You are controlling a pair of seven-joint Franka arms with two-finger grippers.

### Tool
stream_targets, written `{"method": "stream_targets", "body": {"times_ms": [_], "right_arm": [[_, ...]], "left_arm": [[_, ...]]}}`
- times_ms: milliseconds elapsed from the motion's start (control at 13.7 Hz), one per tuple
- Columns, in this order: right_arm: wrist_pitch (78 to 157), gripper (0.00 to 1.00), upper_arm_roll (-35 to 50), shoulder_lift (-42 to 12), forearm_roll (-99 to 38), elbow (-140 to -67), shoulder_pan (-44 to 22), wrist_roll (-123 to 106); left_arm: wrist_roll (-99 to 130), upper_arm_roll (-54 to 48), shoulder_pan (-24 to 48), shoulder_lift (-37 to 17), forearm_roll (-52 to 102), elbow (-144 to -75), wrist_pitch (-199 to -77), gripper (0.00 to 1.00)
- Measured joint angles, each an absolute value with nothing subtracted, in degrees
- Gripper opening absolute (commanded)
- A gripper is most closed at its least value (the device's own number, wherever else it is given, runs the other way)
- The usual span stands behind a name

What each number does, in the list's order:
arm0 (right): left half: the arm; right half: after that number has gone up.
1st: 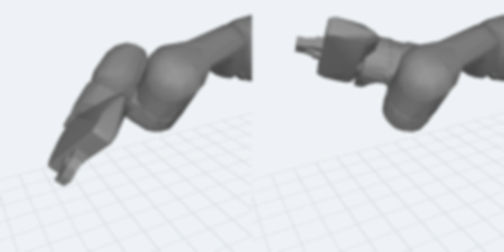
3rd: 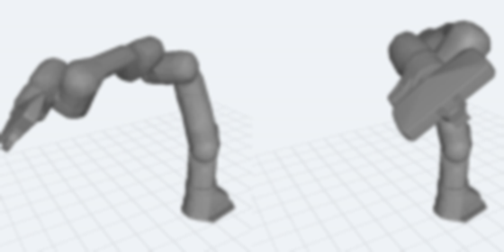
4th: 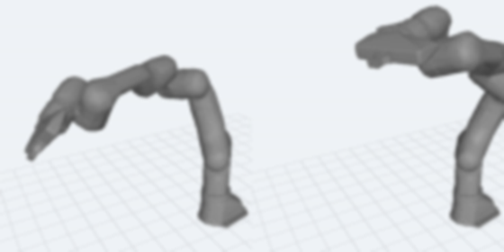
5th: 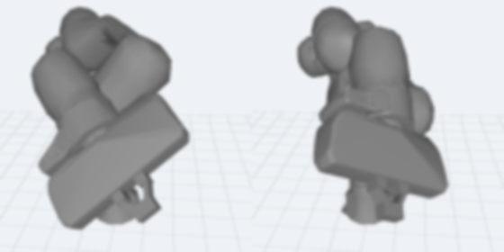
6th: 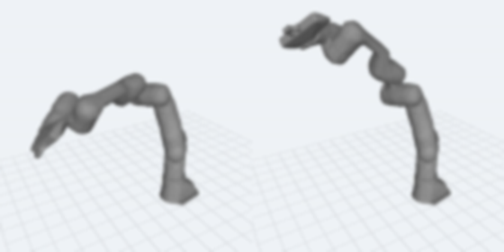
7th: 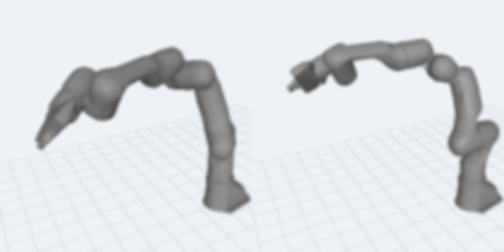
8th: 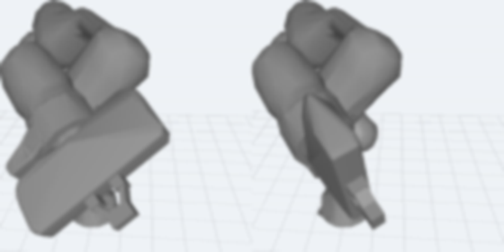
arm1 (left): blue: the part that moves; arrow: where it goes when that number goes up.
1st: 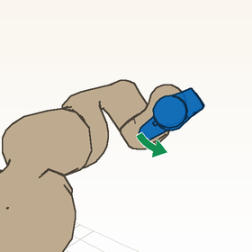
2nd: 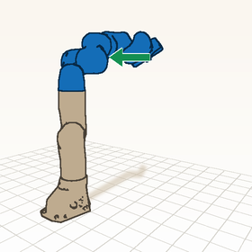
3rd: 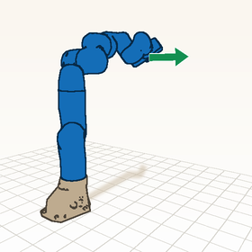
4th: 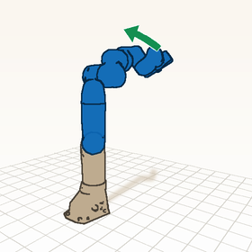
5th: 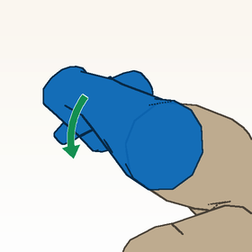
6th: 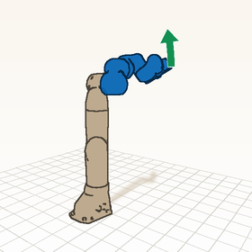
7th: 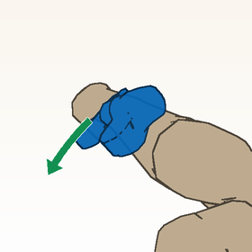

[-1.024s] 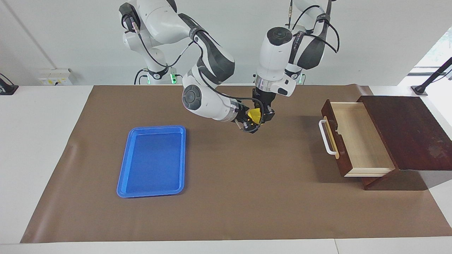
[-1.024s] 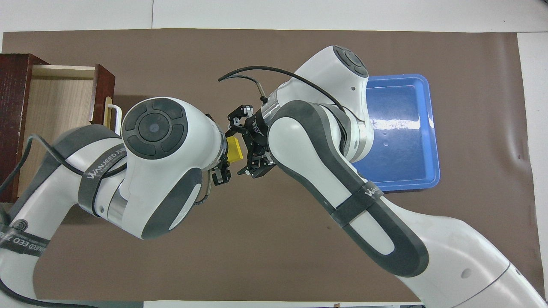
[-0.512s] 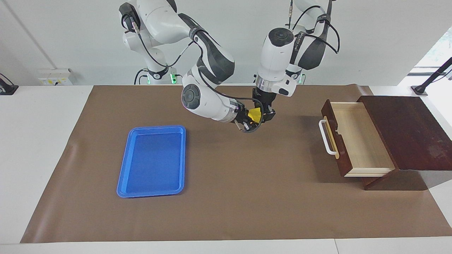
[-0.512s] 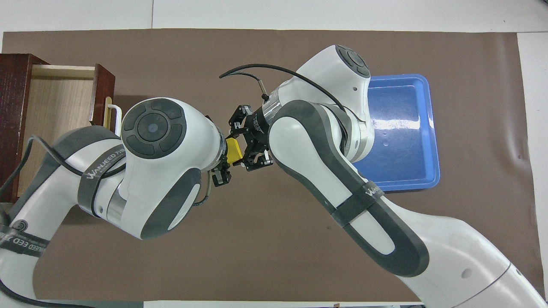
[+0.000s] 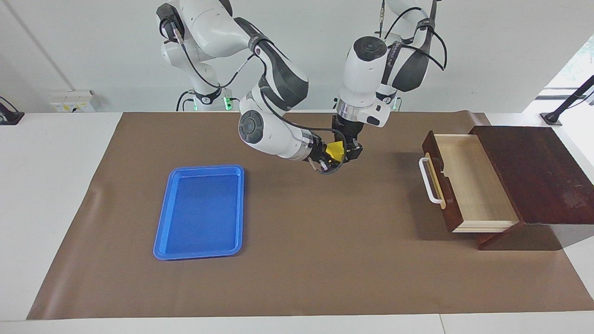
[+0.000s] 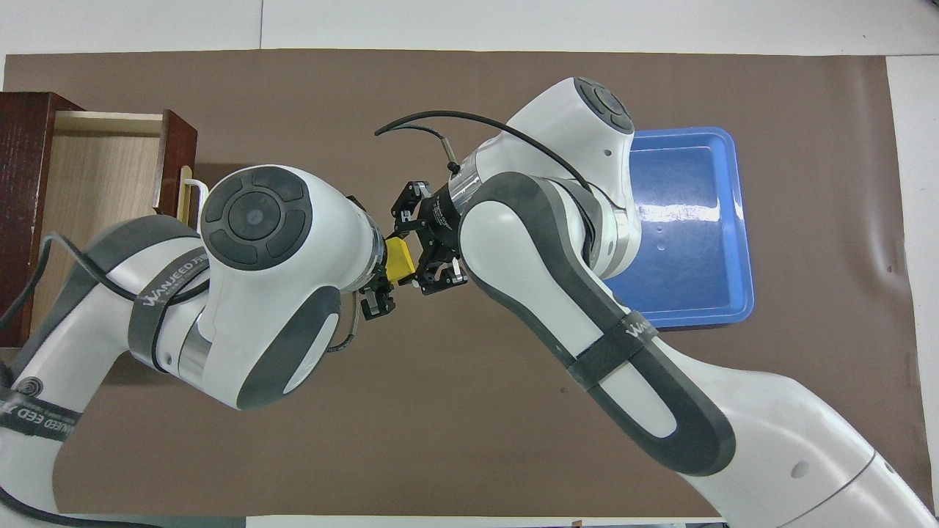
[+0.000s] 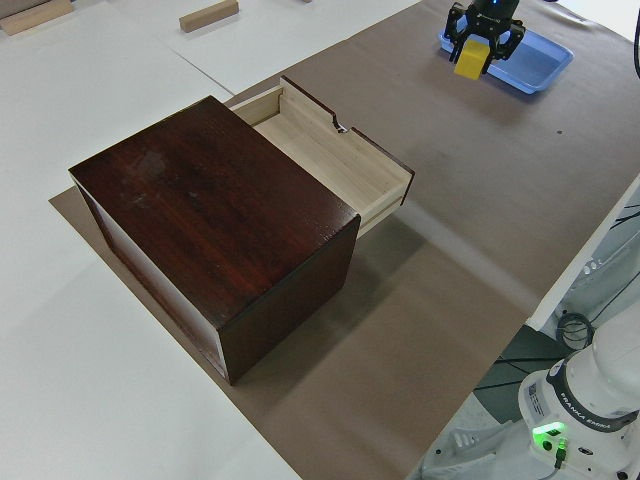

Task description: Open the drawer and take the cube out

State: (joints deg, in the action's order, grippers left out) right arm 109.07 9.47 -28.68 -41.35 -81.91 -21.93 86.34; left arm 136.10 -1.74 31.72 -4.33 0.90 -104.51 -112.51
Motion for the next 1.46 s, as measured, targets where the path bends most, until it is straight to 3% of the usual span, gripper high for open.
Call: {"method": "stream_targets", "body": {"times_ms": [220, 585, 1024, 1463], "right_arm": [[109.1, 0.00, 9.5, -28.6, -41.4, -81.9, -21.9, 86.3], [109.1, 0.00, 9.3, -28.1, -41.6, -81.9, -19.9, 86.5], [104.8, 0.00, 9.0, -25.1, -41.7, -82.9, -8.3, 84.8], [104.7, 0.00, 8.3, -21.8, -41.5, -93.4, 1.3, 72.0]], "left_arm": [[132.6, -1.4, 29.5, -3.0, 0.7, -104.5, -111.0, 1.00], [119.0, -1.0, 19.5, -1.7, -0.7, -108.0, -110.6, 1.00], [98.9, -1.0, 10.0, -1.9, -3.2, -114.2, -117.6, 1.00], [90.8, -2.0, 3.9, -3.2, -5.6, -114.6, -122.0, 1.00]]}}
